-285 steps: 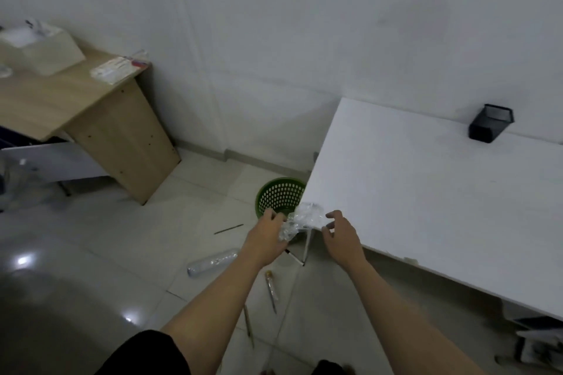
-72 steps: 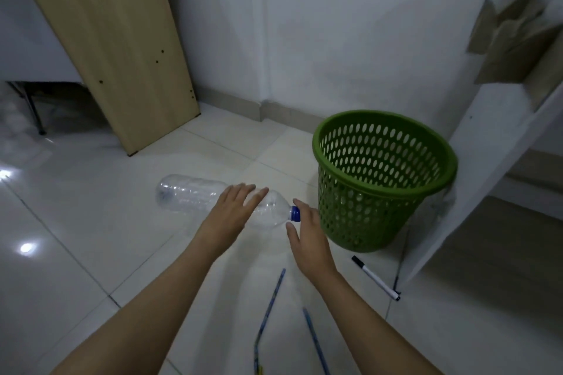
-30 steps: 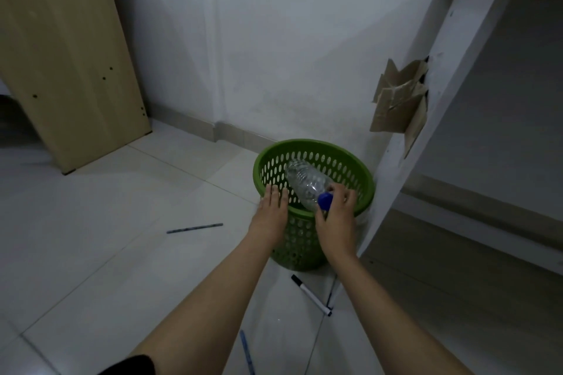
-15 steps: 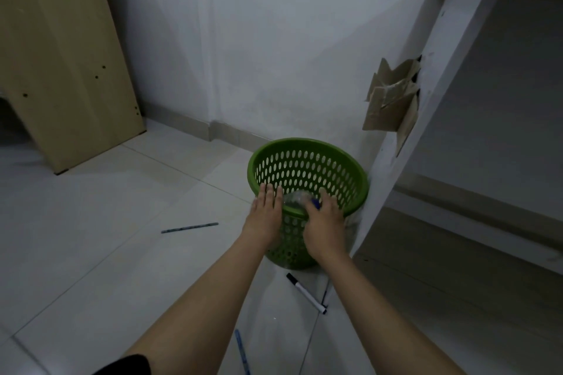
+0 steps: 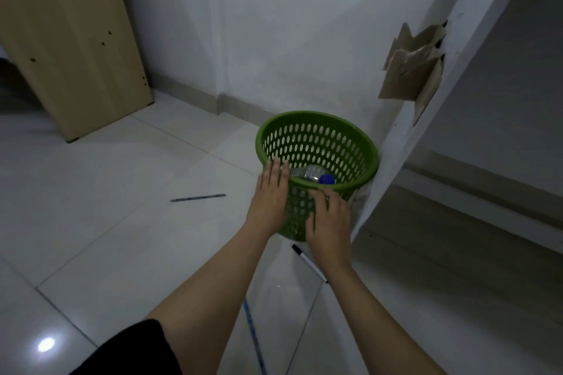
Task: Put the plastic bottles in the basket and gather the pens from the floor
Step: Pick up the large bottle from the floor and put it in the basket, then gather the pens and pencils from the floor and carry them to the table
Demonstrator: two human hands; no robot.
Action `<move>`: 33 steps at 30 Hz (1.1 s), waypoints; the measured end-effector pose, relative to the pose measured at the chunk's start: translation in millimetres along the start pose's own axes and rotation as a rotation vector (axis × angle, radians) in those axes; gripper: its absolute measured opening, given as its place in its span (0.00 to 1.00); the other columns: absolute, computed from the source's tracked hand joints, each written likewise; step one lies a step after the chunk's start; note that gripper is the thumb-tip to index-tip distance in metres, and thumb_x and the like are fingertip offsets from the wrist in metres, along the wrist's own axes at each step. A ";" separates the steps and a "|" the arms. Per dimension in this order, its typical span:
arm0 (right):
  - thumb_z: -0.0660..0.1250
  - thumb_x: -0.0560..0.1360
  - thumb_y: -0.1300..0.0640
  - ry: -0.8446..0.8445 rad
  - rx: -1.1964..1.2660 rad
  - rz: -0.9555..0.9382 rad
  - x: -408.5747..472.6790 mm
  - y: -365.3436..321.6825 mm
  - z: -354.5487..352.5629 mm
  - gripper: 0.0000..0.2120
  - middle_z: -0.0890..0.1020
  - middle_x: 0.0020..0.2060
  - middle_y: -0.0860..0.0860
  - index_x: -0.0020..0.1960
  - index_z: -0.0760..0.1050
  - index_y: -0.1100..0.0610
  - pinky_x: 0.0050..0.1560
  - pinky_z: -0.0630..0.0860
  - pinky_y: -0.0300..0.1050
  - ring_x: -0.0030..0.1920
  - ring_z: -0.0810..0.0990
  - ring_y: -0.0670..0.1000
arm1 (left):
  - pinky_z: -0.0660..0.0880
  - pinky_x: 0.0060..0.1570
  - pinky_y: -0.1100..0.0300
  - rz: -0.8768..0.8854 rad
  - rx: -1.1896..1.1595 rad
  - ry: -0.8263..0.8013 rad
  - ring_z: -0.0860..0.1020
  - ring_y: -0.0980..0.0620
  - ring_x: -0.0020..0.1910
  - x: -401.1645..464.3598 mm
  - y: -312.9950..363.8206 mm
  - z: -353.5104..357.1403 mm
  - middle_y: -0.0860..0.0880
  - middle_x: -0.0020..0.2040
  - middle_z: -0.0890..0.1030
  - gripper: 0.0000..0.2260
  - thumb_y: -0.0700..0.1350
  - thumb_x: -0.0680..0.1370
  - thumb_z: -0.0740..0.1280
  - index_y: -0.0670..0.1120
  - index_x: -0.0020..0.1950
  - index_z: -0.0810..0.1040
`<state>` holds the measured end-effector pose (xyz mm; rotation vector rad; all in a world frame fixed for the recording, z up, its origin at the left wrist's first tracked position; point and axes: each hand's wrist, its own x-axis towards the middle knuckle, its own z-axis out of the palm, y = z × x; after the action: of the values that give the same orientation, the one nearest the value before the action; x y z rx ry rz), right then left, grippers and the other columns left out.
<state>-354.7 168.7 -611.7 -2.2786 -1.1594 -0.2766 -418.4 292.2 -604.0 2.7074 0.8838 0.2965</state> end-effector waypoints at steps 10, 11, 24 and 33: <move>0.61 0.74 0.64 -0.373 -0.066 0.139 -90.3 41.4 71.7 0.14 0.75 0.58 0.56 0.59 0.74 0.57 0.55 0.72 0.50 0.57 0.73 0.56 | 0.77 0.44 0.53 -0.389 -0.327 -0.042 0.77 0.47 0.52 -114.0 -24.2 112.7 0.44 0.60 0.75 0.18 0.42 0.77 0.61 0.46 0.67 0.64; 0.61 0.74 0.64 -0.410 -0.078 0.150 -98.0 46.1 77.8 0.14 0.74 0.59 0.56 0.58 0.74 0.58 0.55 0.72 0.50 0.57 0.73 0.57 | 0.76 0.44 0.53 -0.450 -0.337 -0.096 0.78 0.46 0.51 -124.6 -27.0 121.2 0.44 0.58 0.76 0.17 0.44 0.78 0.61 0.45 0.65 0.64; 0.59 0.76 0.64 -0.634 -0.049 0.248 -137.3 80.7 139.5 0.20 0.56 0.75 0.59 0.68 0.66 0.61 0.69 0.67 0.50 0.74 0.57 0.58 | 0.74 0.48 0.55 -0.659 -0.169 -0.438 0.78 0.43 0.55 -169.3 -49.1 170.7 0.42 0.58 0.77 0.17 0.49 0.76 0.66 0.41 0.60 0.69; 0.57 0.76 0.67 -0.633 -0.277 0.171 -111.3 99.5 153.6 0.21 0.62 0.70 0.68 0.68 0.65 0.61 0.64 0.68 0.57 0.70 0.64 0.66 | 0.68 0.39 0.59 -0.758 -0.446 -0.259 0.72 0.48 0.40 -171.8 -65.1 171.9 0.49 0.38 0.72 0.07 0.45 0.76 0.65 0.44 0.44 0.69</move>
<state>-353.4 133.9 -823.1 -2.7977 -1.2624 0.4080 -542.3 205.6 -805.1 1.7971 1.4593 -0.0251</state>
